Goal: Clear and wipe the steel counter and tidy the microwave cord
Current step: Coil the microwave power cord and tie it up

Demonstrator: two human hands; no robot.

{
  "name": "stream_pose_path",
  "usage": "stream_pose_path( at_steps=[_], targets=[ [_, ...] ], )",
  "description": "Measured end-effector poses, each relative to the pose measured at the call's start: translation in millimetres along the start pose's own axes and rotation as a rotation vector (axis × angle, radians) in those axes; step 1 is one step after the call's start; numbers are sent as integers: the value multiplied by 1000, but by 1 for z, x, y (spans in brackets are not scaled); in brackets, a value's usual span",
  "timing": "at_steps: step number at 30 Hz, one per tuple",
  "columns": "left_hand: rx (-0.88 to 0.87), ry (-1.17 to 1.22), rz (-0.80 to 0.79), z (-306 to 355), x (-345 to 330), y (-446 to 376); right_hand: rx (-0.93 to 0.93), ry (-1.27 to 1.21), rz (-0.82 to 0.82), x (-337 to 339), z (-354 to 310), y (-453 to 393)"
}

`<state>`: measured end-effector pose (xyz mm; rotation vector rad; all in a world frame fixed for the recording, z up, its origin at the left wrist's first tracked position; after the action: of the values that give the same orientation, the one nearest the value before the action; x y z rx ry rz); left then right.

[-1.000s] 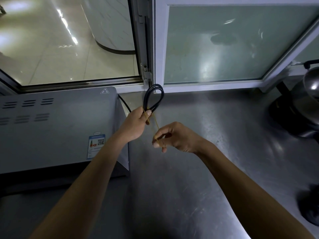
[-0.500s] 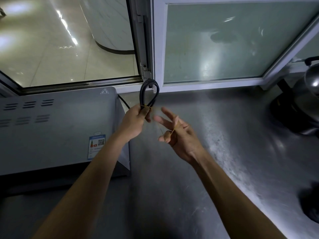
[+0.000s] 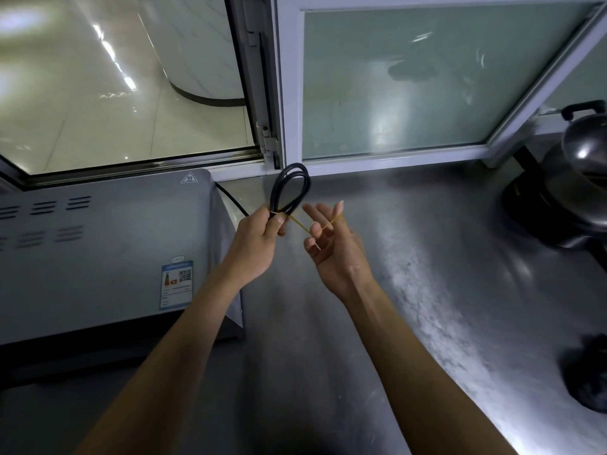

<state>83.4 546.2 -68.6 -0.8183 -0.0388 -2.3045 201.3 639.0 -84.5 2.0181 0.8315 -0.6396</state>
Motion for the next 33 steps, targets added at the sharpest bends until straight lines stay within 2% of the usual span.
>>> stream_pose_path(
  at_steps=[4, 7, 11, 18, 21, 28, 33],
  targets=[
    [-112, -91, -62, 7, -1, 3, 28, 256, -48, -2, -16, 6],
    [-130, -175, -130, 4, -7, 3, 48, 417, -65, -5, -27, 11],
    [-156, -291, -204, 7, -15, 2, 29, 474, -12, -4, -37, 16],
    [-359, -532, -300, 11, -27, 6, 12, 732, 22, 2, -46, 18],
    [-419, -621, -337, 8, -33, 6, 13, 794, 85, 8, -46, 15],
    [-464, -782, -428, 2, -41, 1, 16, 943, 177, 18, -47, 2],
    [-401, -836, -479, 0, -48, 1, 61, 1073, 241, 22, -48, -5]
  ],
)
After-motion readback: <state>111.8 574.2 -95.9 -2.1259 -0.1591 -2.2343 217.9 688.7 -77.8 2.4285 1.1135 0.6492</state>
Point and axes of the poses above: each hand's wrist, its own y-axis away from the middle knuckle, its own x-axis out of the back of the hand, z = x × y, the point moved 6 cm from there along -y, towards the middle knuckle, and after that the axes turned 9 degrees about -x, right-handed, at the moved point
